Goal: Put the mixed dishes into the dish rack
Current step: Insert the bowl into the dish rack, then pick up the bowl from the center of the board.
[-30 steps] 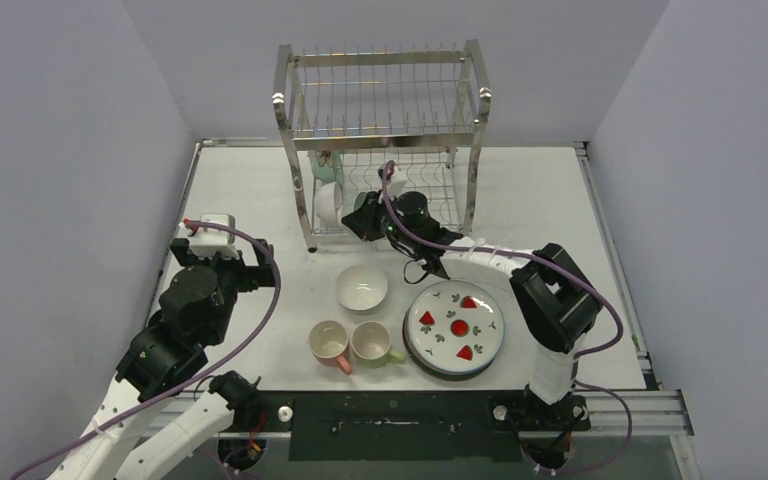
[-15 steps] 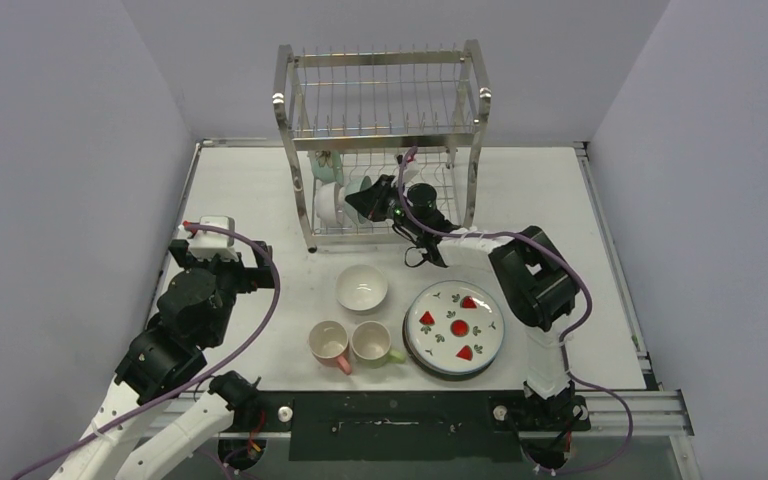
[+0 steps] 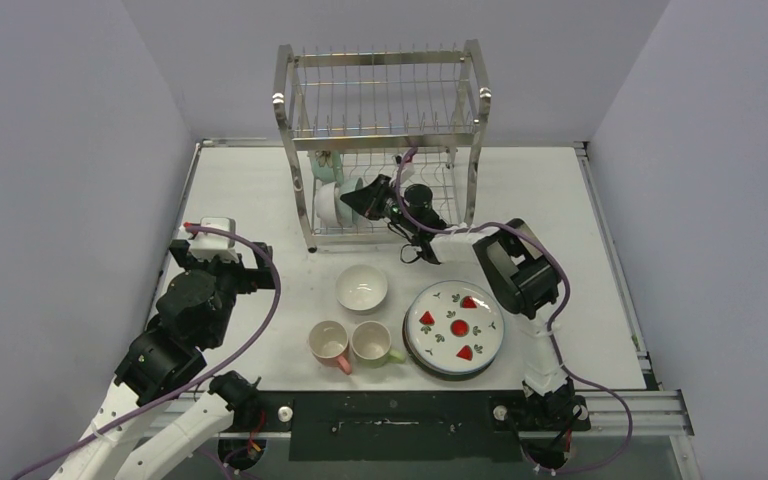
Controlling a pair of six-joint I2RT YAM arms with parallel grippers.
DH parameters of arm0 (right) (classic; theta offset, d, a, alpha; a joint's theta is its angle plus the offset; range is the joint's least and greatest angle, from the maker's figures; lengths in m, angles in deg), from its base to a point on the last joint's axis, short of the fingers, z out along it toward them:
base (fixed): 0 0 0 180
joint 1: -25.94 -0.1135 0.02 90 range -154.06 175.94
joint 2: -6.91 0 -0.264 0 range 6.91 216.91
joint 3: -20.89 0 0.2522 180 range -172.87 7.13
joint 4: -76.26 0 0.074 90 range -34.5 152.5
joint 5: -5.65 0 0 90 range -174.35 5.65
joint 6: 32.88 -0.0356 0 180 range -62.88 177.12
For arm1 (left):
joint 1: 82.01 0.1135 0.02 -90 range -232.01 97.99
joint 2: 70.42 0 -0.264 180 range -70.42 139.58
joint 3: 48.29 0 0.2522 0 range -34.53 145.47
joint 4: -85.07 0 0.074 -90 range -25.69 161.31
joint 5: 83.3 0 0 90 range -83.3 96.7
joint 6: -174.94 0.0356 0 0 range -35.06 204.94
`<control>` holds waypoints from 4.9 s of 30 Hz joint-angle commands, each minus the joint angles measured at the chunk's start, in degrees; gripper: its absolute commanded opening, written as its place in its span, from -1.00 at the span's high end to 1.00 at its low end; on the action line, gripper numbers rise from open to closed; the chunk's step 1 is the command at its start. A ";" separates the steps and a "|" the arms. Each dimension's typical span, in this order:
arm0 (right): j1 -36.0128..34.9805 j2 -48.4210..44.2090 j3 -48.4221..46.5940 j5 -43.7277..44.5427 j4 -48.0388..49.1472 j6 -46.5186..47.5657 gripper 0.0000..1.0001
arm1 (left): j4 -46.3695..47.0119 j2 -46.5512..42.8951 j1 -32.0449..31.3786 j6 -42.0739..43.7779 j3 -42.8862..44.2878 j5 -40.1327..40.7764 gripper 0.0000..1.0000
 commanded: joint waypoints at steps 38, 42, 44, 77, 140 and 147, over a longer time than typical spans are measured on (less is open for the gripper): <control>2.53 -6.65 4.15 -1.36 1.60 1.27 0.34 | 3.49 -0.06 -0.25 1.08 -0.10 0.22 -0.94; 2.53 -9.78 6.04 -0.13 -0.71 3.51 0.21 | 3.45 -0.03 -0.33 1.16 -0.07 0.37 -0.94; 2.58 -11.47 7.01 0.58 -2.92 5.23 0.16 | 3.41 0.03 -0.30 1.24 -0.19 0.40 -0.94; -18.35 -31.53 4.95 20.00 -60.95 45.22 0.00 | 2.96 0.84 -0.25 1.16 0.20 -0.55 -0.94; -24.93 -26.33 -5.25 26.21 -75.48 43.29 1.00 | 3.00 1.36 -0.27 1.07 0.25 -0.98 -0.94; -17.27 -34.95 4.18 24.06 -61.45 32.44 1.00 | 2.89 1.12 -0.29 1.05 0.27 -1.08 -0.94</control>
